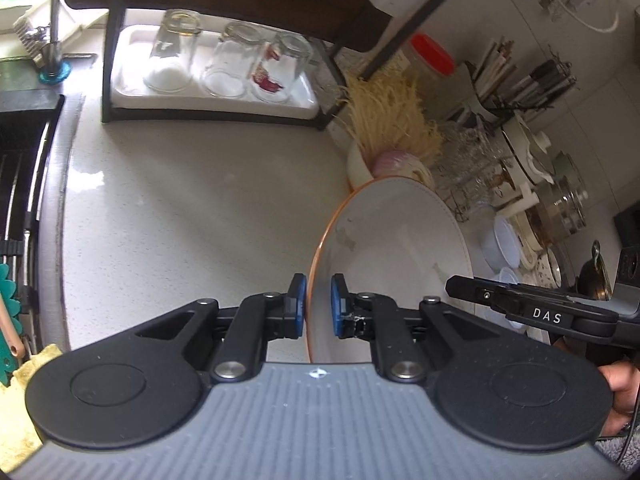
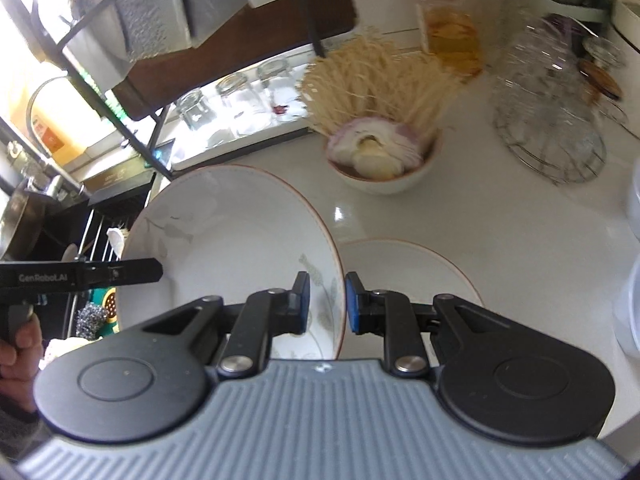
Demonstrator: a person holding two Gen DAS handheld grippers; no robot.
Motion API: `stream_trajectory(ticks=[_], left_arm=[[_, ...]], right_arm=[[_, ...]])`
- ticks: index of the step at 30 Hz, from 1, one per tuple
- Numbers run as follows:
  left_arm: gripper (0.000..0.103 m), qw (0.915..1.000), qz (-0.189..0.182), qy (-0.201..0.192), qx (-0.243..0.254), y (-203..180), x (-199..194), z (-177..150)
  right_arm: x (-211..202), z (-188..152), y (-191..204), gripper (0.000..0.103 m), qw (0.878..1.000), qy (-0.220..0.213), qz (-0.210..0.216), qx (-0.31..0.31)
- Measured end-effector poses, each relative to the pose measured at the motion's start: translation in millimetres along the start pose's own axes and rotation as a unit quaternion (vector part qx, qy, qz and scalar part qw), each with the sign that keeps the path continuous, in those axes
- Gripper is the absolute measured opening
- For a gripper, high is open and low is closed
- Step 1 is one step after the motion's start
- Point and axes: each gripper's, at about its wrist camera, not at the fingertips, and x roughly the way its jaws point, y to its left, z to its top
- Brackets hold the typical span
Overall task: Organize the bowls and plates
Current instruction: 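Lift the second white plate with both tools and carry it over the plate stack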
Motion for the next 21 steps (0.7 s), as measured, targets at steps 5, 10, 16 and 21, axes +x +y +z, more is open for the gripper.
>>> stream_trajectory(ticks=[5, 10, 16, 21], left_arm=[[0.015, 0.9994, -0.019, 0.027, -0.002, -11, 17, -10], [0.015, 0.9983, -0.029, 0.050, 0.008, -27, 39, -16], [0.015, 0.9962, -0.042, 0.072, 0.026, -47, 68, -17], [0.015, 0.9942, -0.039, 0.092, 0.040, -58, 92, -14]], right_arm=[[-11, -13, -20, 0.022, 1.000, -0.007, -0.016, 0.025], [-19, -27, -39, 0.022, 0.998, -0.019, -0.036, 0.040], [-23, -41, -65, 0.022, 0.996, -0.030, -0.061, 0.063], [-19, -46, -79, 0.022, 0.995, -0.033, -0.076, 0.060]])
